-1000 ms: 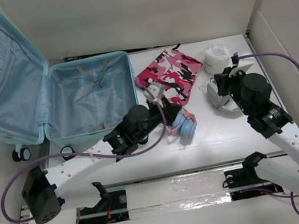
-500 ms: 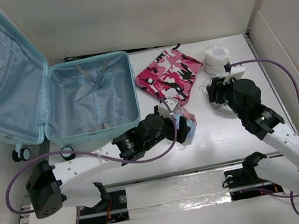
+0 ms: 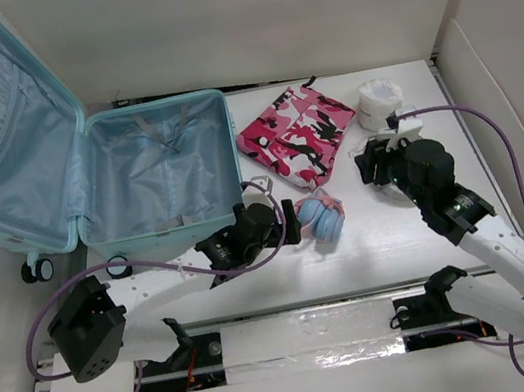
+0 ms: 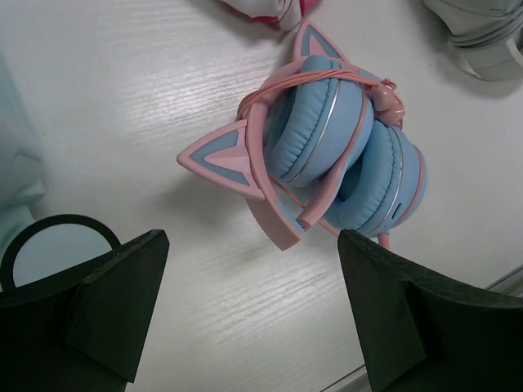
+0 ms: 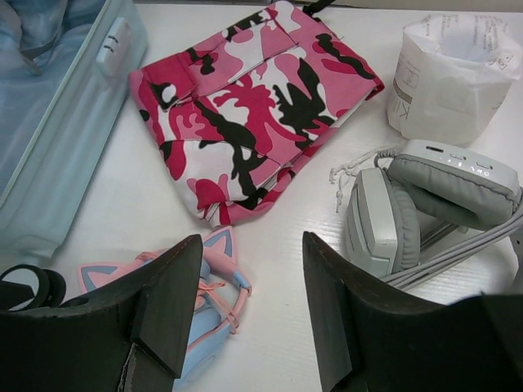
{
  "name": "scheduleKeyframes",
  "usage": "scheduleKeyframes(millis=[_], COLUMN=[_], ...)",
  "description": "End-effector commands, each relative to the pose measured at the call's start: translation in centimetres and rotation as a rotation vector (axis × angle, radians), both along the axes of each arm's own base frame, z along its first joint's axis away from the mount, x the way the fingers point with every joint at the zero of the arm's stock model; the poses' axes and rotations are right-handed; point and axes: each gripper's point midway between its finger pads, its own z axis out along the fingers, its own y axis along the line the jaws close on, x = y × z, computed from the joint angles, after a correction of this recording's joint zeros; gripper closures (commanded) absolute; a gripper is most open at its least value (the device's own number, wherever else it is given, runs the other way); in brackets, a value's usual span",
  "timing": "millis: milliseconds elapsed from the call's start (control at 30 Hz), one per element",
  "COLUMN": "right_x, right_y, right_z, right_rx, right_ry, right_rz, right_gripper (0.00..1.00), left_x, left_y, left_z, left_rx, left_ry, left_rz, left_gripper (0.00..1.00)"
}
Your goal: Pack the luggage
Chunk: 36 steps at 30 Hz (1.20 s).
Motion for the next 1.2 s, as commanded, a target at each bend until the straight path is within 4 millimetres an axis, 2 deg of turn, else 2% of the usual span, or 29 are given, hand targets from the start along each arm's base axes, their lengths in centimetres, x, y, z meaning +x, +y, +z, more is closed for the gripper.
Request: scheduleKeyframes(millis=[0,100,133,267,367,767,1067,1167], right_x=[0.0,-0.1,0.0,-0.1,-0.1,-0.5,-0.8,-0.9], right_y=[1.2,1.4,1.5,2.6,2.9,4.1,4.0,4.1], right_z=[1.3,1.3,1.2,0.9,0.9,0.3,0.9,1.1], right_rx=[0.009,0.009,0.009,0.009,-0.003,-0.008,0.006,0.012], right_ry=[-0.051,-0.052,-0.051,-0.052,-0.049,-0.048,-0.069,-0.078], right_rz=[0.048,0.057,0.062,0.101,0.109,0.161,0.165,0.167], right_gripper=[0.42,0.42,0.42,0.42,0.42,0.42,0.42,0.42], left_x=[0.4,0.8,0.4,1.5,2.2,3.6,4.6,5.0], left_y=[-0.2,0.1,-0.3,-0.4,-0.6,-2.4,-3.8,-4.4], left_z=[0.6,-0.4,-0.3,0.0,0.2,-2.4,-3.9,-3.9], left_rx=[-0.08,-0.095,-0.12,-0.206,-0.233,-0.234,-0.259,-0.28], left_ry=[0.019,0.048,0.06,0.042,0.022,0.063,0.068,0.057], left_rz=[0.085,0.098,0.076,0.12,0.155,0.179,0.194,0.193], left_gripper=[0.16,0.16,0.16,0.16,0.23,0.27,0.49,0.63])
